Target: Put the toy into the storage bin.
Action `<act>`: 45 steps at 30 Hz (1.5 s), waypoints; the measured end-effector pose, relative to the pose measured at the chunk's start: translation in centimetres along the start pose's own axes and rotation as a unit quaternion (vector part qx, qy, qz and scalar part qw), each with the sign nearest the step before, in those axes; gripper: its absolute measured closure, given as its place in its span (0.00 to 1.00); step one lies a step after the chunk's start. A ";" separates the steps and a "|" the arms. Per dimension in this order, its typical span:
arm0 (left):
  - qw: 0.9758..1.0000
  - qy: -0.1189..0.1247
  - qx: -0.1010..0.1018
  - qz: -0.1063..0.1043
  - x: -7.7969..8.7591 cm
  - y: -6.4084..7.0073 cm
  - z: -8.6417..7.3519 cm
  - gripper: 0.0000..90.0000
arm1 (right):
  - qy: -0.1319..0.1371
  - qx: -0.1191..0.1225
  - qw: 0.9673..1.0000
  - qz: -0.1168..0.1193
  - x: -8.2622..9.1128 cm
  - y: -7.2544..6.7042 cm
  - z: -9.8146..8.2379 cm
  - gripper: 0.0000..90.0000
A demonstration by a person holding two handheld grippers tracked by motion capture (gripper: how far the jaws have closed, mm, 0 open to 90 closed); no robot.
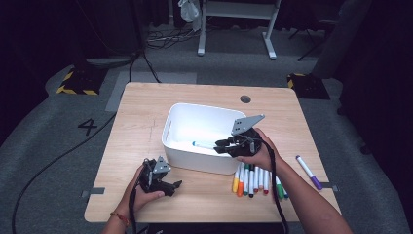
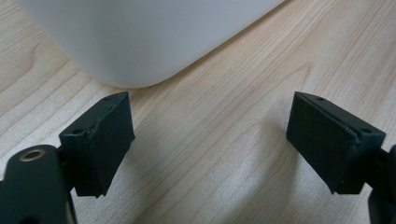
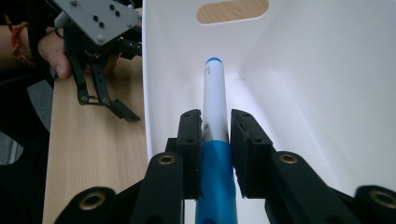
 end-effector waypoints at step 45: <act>1.000 0.000 -0.002 -0.006 -0.1 0.2 0.0 0.17 | -0.021 -0.265 0.923 -0.280 18.1 5.4 -31.2 0.58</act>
Point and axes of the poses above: each handheld gripper's, and its own axes: x roughly backward along the jaws, z roughly out of its top, y roughly to its right, the point moved 7 cm from there along -x, roughly forward along the jaws, and after that the axes turned 2 degrees about -z, right-handed, at the moved point
